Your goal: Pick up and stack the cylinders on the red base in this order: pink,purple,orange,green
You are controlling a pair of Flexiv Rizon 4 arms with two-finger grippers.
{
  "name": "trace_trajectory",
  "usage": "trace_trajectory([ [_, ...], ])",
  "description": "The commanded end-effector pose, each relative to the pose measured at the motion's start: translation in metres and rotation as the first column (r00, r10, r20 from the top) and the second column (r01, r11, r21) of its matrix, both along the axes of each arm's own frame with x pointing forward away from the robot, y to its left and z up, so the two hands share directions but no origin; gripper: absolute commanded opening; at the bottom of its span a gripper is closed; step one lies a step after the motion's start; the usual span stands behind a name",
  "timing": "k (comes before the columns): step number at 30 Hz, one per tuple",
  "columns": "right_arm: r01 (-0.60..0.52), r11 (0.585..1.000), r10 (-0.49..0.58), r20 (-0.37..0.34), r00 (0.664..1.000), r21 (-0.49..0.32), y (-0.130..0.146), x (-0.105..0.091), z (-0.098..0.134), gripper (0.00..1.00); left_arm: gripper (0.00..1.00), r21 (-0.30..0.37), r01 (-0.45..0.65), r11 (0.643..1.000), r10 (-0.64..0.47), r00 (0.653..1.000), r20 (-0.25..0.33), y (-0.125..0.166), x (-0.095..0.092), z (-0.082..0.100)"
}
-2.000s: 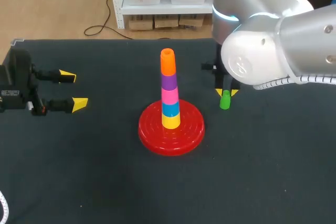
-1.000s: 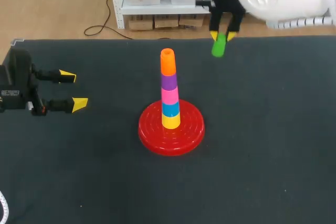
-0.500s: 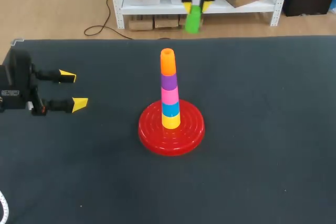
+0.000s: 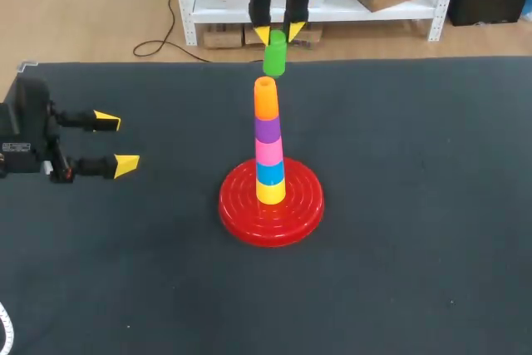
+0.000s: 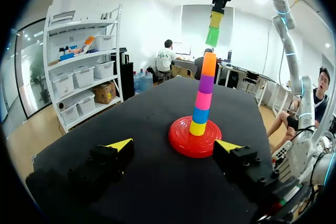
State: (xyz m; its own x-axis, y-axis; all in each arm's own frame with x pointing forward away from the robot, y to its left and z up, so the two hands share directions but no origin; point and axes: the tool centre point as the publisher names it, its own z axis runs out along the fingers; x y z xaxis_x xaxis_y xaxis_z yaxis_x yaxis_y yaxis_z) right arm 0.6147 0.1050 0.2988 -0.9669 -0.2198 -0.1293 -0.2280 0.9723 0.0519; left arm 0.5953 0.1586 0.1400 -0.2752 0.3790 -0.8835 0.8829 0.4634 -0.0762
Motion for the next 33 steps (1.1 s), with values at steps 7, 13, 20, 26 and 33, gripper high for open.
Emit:
trace_trajectory([
  [7,-0.022,1.000,0.022,-0.026,0.999,-0.016,0.007,-0.007,-0.008,0.00,1.00,-0.005,-0.004,1.000,0.004,1.000,0.009,-0.001,0.000,-0.003],
  [13,-0.025,0.999,0.024,-0.029,0.999,-0.025,0.008,-0.010,-0.014,0.00,1.00,-0.005,-0.004,1.000,0.004,1.000,0.009,-0.001,0.000,-0.003],
  [20,-0.022,0.999,0.021,-0.027,0.999,-0.039,0.010,-0.008,-0.021,0.00,1.00,-0.005,-0.004,1.000,0.004,1.000,0.009,-0.001,0.000,-0.003],
  [26,-0.019,0.999,0.019,-0.028,0.999,-0.032,0.011,-0.005,-0.020,0.00,1.00,-0.005,-0.004,1.000,0.004,1.000,0.009,-0.001,0.000,-0.003],
  [33,-0.006,0.999,0.002,-0.070,0.998,-0.053,0.013,-0.001,-0.026,0.00,1.00,-0.005,-0.004,1.000,0.004,1.000,0.009,-0.001,0.000,-0.003],
])
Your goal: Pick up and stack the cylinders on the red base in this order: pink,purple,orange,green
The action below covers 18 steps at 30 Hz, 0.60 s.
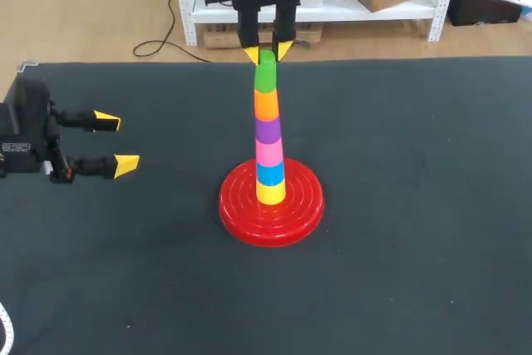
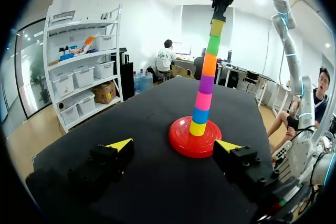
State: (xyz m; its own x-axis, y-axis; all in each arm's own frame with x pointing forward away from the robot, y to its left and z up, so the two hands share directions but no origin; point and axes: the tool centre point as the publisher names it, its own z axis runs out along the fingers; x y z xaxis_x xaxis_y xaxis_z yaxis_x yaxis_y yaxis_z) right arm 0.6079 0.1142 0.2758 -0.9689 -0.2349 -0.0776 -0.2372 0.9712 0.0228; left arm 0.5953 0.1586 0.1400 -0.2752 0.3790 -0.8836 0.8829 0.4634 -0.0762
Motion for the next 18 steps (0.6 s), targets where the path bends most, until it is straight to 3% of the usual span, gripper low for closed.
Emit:
trace_trajectory([
  [1,0.012,1.000,-0.012,-0.030,0.999,-0.014,0.003,0.007,-0.004,0.00,1.00,-0.005,-0.004,1.000,0.004,1.000,0.009,-0.001,0.000,-0.003],
  [18,0.036,0.999,-0.038,-0.057,0.998,-0.037,0.001,0.011,-0.017,0.00,1.00,-0.005,-0.004,1.000,0.004,1.000,0.009,-0.001,0.000,-0.003],
])
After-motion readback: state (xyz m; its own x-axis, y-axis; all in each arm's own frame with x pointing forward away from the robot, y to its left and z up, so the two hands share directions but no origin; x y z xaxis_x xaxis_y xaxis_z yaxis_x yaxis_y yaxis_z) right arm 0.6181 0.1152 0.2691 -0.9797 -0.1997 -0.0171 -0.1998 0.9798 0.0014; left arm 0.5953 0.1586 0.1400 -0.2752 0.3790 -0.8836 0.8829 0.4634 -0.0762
